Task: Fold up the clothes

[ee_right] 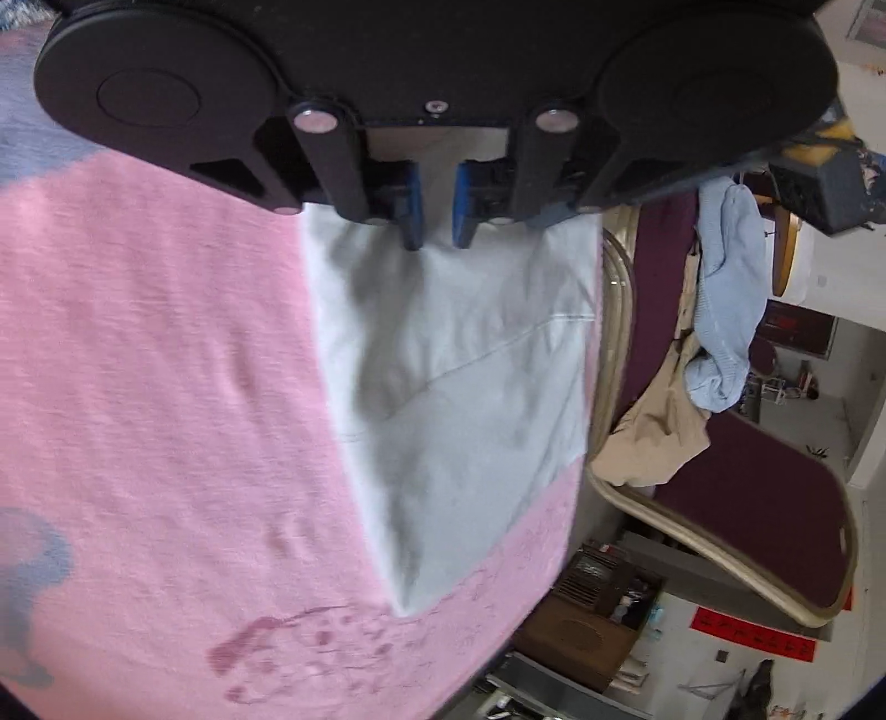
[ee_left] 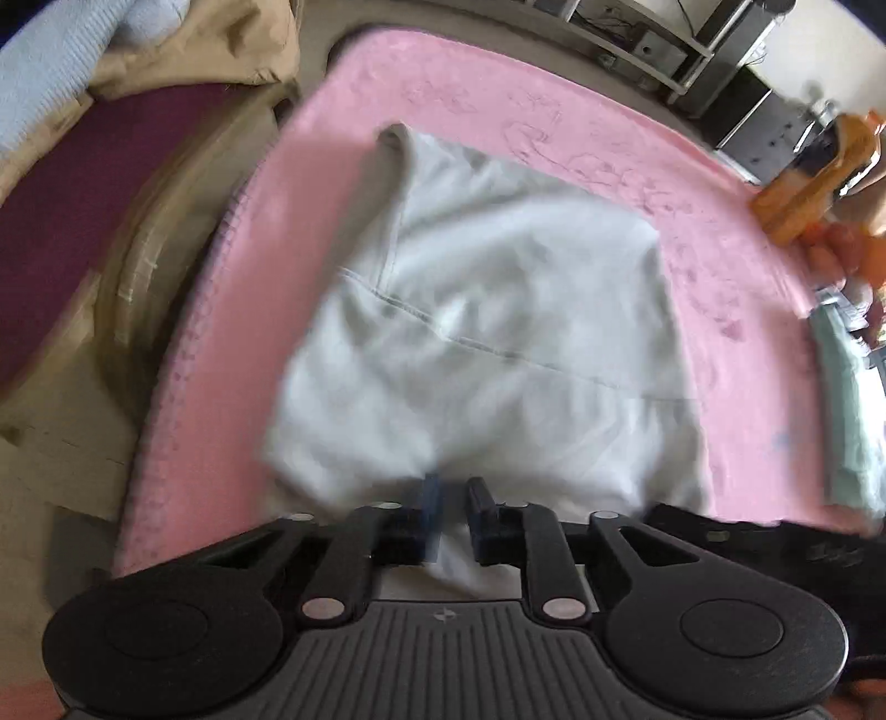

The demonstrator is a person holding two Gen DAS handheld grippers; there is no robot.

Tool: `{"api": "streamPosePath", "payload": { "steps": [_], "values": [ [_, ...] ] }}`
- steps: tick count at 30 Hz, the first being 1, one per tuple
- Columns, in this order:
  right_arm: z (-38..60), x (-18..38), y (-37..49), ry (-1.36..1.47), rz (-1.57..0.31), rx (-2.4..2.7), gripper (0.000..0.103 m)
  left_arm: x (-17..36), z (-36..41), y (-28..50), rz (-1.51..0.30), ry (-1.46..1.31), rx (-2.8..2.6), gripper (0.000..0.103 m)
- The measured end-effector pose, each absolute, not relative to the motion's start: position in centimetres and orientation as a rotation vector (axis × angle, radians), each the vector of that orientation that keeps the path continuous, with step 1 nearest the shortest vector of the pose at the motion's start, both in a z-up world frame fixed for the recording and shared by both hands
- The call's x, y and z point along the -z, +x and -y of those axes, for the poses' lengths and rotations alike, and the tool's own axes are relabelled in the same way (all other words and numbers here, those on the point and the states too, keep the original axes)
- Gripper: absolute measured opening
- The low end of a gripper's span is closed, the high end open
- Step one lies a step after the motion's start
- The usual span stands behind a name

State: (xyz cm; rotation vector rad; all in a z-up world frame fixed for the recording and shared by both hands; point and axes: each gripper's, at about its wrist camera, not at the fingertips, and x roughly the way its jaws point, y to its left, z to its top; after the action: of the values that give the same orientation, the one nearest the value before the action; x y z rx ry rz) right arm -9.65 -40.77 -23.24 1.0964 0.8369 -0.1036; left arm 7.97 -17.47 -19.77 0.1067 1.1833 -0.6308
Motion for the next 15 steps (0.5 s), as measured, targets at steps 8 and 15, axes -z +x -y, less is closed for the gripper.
{"api": "streamPosePath", "payload": {
  "steps": [8,15],
  "values": [
    [43.1,21.3,-13.7,1.023,-0.854,0.282,0.022,17.9,14.0,5.4,-1.106,0.092,0.468,0.012],
    [41.2,19.5,-12.9,0.967,-0.801,0.163,0.022,17.0,15.1,3.1,-1.036,0.088,0.675,0.016]
  ]
}}
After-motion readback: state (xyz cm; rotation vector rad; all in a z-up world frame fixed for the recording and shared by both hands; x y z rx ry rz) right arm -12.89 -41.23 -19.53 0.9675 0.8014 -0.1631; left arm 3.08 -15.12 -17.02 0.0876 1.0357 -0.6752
